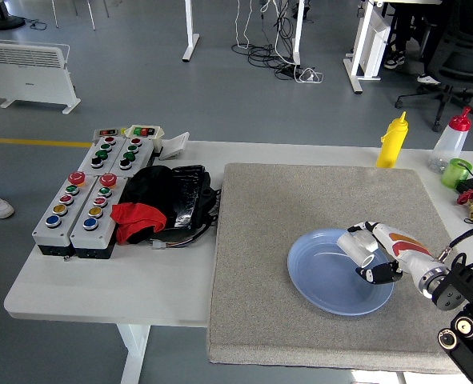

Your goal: Pick pipe place plate twice

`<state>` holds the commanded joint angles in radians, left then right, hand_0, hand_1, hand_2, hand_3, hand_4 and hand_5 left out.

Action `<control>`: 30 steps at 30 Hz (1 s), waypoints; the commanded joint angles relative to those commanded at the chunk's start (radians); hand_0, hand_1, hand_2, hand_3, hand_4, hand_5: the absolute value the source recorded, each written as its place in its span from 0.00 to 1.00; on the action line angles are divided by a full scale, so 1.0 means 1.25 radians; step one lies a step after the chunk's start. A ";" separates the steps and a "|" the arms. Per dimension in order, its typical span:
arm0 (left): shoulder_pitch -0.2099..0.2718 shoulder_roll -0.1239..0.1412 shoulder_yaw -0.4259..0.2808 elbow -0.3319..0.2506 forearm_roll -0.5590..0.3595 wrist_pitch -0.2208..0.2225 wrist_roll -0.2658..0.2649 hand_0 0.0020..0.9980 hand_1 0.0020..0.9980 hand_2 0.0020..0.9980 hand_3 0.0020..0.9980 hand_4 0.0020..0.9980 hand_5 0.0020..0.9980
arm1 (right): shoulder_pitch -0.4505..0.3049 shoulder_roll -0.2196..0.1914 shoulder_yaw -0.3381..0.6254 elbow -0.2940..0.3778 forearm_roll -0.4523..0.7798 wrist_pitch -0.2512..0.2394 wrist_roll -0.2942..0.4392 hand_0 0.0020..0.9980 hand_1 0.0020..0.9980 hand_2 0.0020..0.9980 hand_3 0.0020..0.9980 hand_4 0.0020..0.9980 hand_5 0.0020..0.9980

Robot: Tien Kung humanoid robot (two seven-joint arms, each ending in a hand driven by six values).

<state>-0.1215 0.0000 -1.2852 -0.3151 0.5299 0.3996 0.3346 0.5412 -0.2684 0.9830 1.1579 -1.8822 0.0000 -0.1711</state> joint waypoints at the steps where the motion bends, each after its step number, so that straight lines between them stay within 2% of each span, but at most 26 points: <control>1: 0.000 0.000 0.001 0.000 -0.001 0.000 0.000 0.64 0.52 0.49 0.66 0.44 1.00 | 0.002 0.000 0.000 -0.003 -0.006 0.007 -0.004 0.89 0.85 0.93 0.81 0.67 0.15; 4: -0.002 0.000 0.001 0.000 0.000 0.000 0.001 0.64 0.52 0.49 0.66 0.44 1.00 | 0.004 0.000 0.002 -0.009 -0.016 0.013 -0.002 0.89 0.85 0.93 0.81 0.67 0.15; 5: -0.002 0.000 0.001 0.000 -0.001 0.000 0.001 0.64 0.52 0.49 0.65 0.44 1.00 | 0.003 -0.001 0.004 -0.009 -0.014 0.012 0.003 0.98 0.90 1.00 0.96 0.80 0.27; 10: -0.003 0.000 0.005 0.000 -0.007 0.001 0.001 0.64 0.52 0.49 0.65 0.44 1.00 | -0.001 -0.006 0.015 -0.003 -0.002 0.012 0.011 0.98 0.90 1.00 0.96 0.80 0.27; 11: -0.003 0.000 0.006 0.000 -0.007 0.001 0.001 0.64 0.52 0.49 0.65 0.44 1.00 | -0.001 -0.007 0.015 -0.003 -0.001 0.012 0.012 1.00 0.93 1.00 1.00 0.83 0.30; 20: -0.003 0.000 0.007 0.000 -0.011 0.002 0.000 0.64 0.52 0.48 0.65 0.44 1.00 | -0.008 -0.025 0.073 0.020 0.013 0.006 0.007 1.00 0.93 1.00 1.00 0.83 0.31; 30: -0.001 0.000 0.010 -0.001 -0.013 0.005 0.003 0.64 0.52 0.48 0.65 0.44 1.00 | 0.005 -0.070 0.113 -0.065 0.005 0.057 -0.016 1.00 0.93 1.00 0.97 0.81 0.31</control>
<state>-0.1231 0.0000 -1.2722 -0.3167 0.5132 0.4054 0.3379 0.5472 -0.3560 1.1239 1.0767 -1.8757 0.0719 -0.1905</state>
